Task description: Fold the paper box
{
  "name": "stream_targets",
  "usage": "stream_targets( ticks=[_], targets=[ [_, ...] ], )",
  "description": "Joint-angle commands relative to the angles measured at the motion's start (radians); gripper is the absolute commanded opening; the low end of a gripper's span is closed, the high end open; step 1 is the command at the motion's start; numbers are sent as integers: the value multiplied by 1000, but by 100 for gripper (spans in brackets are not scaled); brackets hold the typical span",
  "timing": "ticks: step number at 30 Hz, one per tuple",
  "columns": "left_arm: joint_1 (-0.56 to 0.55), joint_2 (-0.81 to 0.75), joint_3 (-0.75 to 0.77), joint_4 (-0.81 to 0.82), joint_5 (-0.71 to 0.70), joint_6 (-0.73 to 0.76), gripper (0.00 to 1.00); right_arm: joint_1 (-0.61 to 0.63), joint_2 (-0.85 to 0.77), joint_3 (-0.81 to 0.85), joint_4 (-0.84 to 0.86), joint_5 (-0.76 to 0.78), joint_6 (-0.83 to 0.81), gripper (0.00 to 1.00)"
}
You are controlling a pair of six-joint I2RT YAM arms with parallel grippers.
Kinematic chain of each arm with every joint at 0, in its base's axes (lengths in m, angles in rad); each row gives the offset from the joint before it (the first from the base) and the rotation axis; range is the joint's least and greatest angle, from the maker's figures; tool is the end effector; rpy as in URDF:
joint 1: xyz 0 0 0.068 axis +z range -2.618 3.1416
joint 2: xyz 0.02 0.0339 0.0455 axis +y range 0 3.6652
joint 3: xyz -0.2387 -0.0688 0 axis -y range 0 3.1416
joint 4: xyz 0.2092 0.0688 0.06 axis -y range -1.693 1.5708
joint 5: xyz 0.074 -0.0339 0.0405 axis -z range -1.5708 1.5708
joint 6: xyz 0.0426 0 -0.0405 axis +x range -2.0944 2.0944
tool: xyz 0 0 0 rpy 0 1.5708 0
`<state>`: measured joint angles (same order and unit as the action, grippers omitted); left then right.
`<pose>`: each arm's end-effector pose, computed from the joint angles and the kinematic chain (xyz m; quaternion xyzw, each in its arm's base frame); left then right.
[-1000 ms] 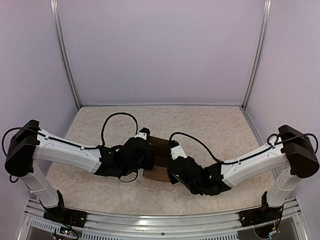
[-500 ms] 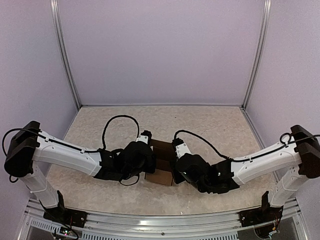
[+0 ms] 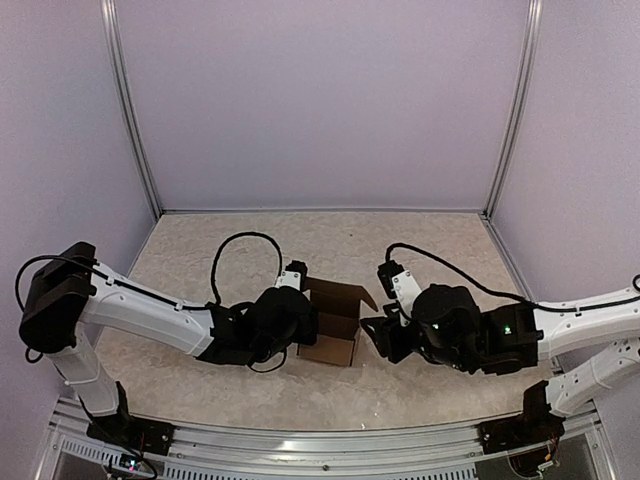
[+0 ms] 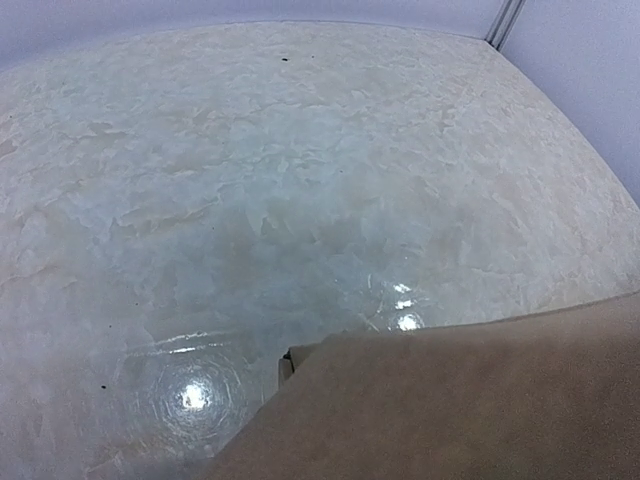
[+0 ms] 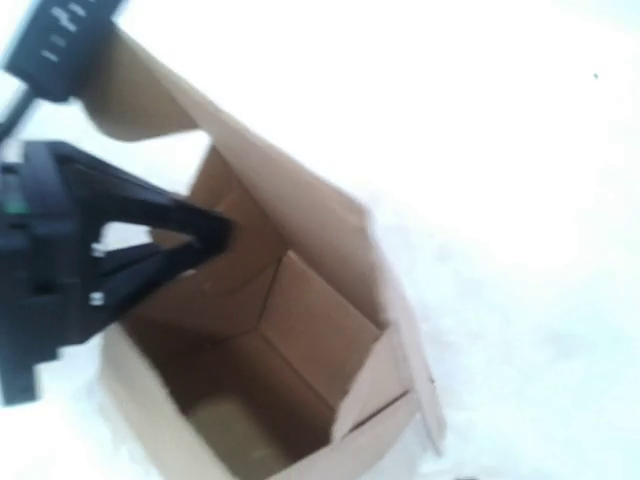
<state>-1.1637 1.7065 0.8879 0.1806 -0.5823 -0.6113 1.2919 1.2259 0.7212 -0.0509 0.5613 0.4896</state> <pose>0.1510 -0.2911 0.1730 0.1091 0.8584 -0.1722 0.4708 0.0892 0.2292 0.2315 -0.2039 0.8256 0.2109 0.4819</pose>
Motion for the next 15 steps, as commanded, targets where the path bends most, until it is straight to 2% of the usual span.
stream_targets(
  ticks=[1, 9, 13, 15],
  targets=[
    [-5, 74, -7, 29, -17, 44, 0, -33, -78, 47, -126, -57, -100, 54],
    [-4, 133, 9, 233, -53, 182, 0, -174, -73, 204, -178, -131, -162, 49],
    [3, 189, 32, 324, -80, 253, 0, -227, -13, 297, -174, -166, -187, 42],
    [9, 221, 52, 354, -88, 274, 0, -266, 35, 343, -181, -192, -187, 35]
  ],
)
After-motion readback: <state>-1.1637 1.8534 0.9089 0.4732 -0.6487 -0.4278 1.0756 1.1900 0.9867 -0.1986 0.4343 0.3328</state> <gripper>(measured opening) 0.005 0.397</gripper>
